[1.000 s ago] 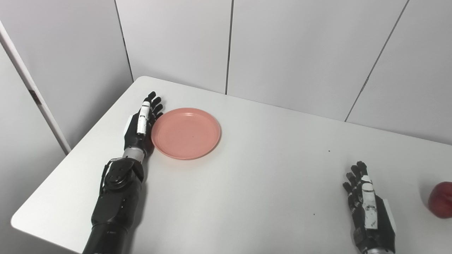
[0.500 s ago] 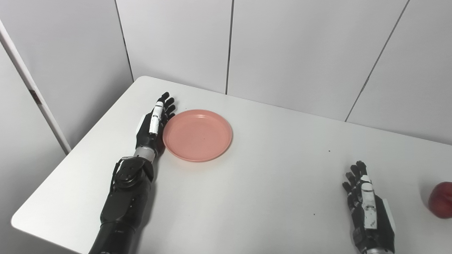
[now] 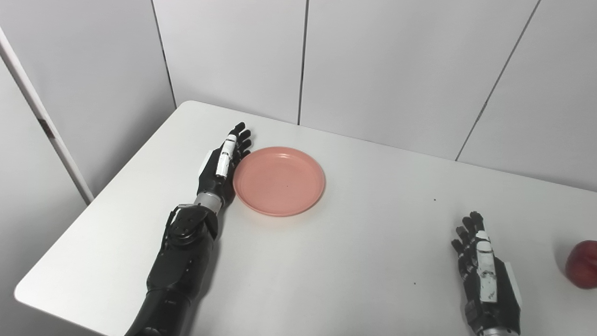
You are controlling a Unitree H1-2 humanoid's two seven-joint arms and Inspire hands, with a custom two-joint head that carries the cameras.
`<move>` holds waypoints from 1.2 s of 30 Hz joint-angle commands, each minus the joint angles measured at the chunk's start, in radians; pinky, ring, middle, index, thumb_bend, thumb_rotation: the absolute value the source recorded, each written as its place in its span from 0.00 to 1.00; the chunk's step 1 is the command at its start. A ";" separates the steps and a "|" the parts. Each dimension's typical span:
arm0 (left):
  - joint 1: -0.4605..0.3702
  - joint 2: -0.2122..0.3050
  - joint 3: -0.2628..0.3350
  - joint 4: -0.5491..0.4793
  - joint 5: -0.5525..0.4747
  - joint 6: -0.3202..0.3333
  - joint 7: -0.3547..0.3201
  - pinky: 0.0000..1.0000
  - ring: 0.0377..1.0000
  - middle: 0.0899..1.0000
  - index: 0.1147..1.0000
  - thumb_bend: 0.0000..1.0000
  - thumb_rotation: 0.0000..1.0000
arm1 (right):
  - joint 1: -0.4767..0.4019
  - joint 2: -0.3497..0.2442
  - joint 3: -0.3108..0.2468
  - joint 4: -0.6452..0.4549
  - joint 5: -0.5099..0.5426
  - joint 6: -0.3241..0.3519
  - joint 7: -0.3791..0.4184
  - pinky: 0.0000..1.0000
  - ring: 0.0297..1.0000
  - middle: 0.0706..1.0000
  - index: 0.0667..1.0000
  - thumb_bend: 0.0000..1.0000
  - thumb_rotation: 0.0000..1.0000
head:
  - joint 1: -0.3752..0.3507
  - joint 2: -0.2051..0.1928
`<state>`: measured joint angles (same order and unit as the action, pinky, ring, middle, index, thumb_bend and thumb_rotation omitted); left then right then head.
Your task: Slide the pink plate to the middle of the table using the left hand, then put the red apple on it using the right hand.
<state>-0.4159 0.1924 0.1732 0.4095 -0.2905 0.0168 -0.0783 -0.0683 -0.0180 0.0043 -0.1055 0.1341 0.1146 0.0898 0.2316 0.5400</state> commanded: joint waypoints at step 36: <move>-0.033 -0.162 -0.157 0.010 0.148 0.035 -0.022 0.93 0.93 0.92 0.89 0.36 1.00 | -0.017 0.026 0.023 -0.092 -0.025 0.035 -0.034 1.00 1.00 1.00 1.00 0.18 1.00 | -0.066 0.049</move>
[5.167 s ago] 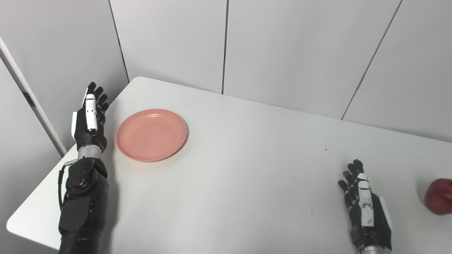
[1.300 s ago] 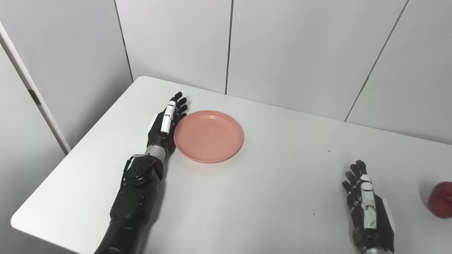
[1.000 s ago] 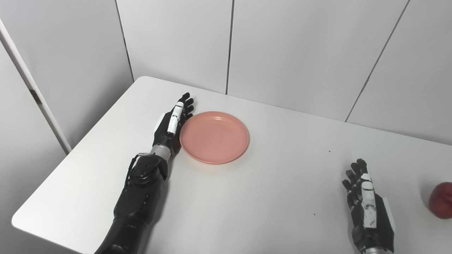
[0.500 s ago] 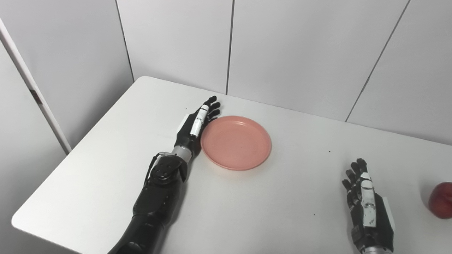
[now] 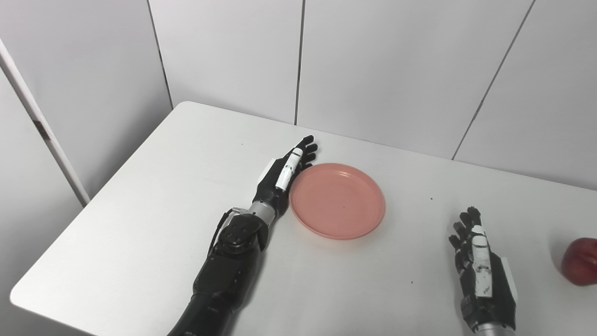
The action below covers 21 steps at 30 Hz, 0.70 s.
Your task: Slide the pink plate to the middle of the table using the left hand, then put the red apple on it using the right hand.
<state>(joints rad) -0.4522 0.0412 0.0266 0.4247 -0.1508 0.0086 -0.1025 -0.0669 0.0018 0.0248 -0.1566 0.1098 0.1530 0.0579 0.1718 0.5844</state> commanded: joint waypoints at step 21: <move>0.048 -0.078 -0.100 -0.090 0.035 0.079 -0.001 0.95 0.94 0.95 0.93 0.37 1.00 | -0.026 0.054 0.003 -0.065 -0.023 0.018 -0.045 1.00 1.00 1.00 1.00 0.20 1.00 | -0.103 0.036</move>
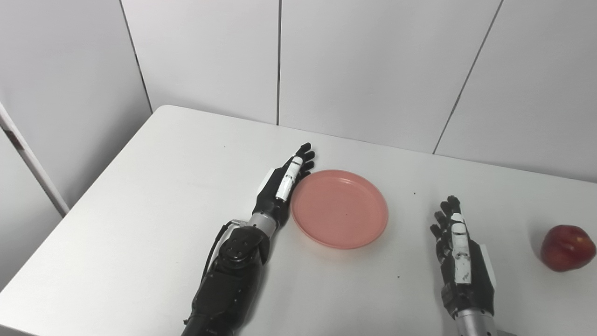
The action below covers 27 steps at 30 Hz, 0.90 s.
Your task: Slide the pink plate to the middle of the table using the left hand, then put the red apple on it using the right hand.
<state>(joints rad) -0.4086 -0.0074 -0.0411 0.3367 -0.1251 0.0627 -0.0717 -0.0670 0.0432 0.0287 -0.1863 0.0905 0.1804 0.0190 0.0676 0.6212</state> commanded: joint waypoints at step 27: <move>0.080 -0.073 -0.109 -0.066 0.032 0.030 -0.054 0.93 0.93 0.94 0.93 0.36 1.00 | -0.042 0.041 0.018 -0.052 -0.015 0.011 -0.031 1.00 1.00 1.00 1.00 0.23 1.00 | -0.100 0.047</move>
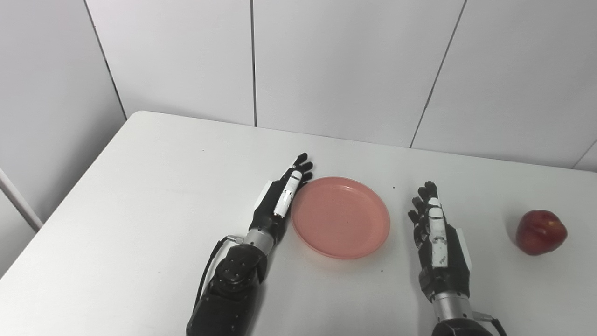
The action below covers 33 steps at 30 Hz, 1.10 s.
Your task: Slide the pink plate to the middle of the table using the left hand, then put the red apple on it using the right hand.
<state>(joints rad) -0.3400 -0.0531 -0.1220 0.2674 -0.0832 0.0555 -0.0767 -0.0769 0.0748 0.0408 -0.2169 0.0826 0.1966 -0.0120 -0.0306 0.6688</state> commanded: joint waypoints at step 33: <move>0.066 -0.037 0.013 -0.031 -0.016 0.033 -0.050 0.94 0.94 0.94 0.92 0.35 1.00 | -0.053 -0.007 -0.016 -0.089 -0.062 0.036 -0.016 1.00 1.00 1.00 1.00 0.29 1.00 | -0.136 0.032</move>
<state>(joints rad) -0.2936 -0.0883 -0.1188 0.2175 -0.1000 0.0752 -0.1368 -0.0853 0.0740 0.0254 -0.2465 0.0250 0.2363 -0.0335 -0.1595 0.7010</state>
